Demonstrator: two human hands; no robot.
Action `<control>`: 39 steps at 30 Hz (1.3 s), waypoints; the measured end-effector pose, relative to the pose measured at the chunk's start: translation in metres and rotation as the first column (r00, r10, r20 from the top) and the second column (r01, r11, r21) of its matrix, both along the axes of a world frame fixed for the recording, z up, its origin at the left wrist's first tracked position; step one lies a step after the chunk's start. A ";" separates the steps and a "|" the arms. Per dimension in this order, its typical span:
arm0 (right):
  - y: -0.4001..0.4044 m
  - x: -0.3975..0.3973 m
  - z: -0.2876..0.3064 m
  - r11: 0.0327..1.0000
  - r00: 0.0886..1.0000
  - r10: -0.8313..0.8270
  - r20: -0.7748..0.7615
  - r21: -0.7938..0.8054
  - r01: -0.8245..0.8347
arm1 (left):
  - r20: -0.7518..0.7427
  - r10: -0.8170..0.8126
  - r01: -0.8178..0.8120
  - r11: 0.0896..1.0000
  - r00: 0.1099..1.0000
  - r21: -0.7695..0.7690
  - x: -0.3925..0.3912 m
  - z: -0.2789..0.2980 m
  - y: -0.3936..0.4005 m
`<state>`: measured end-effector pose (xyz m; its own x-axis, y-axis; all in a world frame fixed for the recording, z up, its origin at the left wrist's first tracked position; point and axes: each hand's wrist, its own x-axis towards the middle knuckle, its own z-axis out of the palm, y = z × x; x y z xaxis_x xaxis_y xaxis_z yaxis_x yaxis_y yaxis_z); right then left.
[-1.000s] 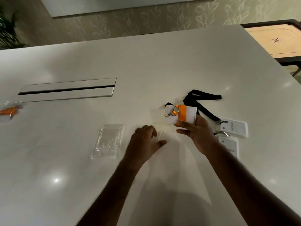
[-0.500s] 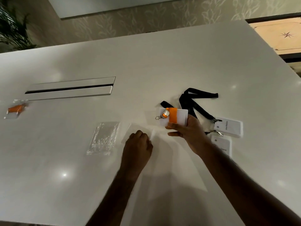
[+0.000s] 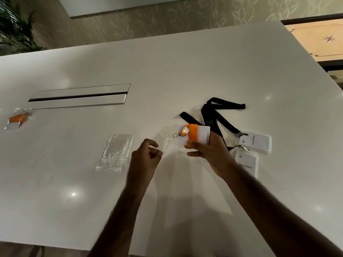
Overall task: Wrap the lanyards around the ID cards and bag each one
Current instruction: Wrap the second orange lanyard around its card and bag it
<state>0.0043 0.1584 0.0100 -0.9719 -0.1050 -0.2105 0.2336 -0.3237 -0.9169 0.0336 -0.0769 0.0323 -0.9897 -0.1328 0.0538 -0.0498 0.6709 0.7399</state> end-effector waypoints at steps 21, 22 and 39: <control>-0.042 0.025 -0.001 0.993 0.993 0.079 -0.093 -0.078 -0.086 | 0.109 -0.053 0.036 0.988 0.993 0.152 -0.010 -0.006 0.012; -0.044 0.025 0.001 0.995 0.992 0.074 -0.097 -0.062 -0.081 | 0.097 -0.048 0.035 0.991 0.994 0.126 -0.010 -0.006 0.012; -0.050 0.023 0.003 0.997 0.995 0.051 -0.082 0.068 -0.045 | 0.172 -0.003 -0.023 0.988 0.985 0.153 -0.018 -0.018 0.003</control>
<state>0.0273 0.1080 0.0132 -0.9805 -0.1404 -0.1372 0.1694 -0.2519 -0.9528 0.0154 -0.0742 0.0141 -0.9810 -0.1361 -0.1383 -0.1909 0.5486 0.8140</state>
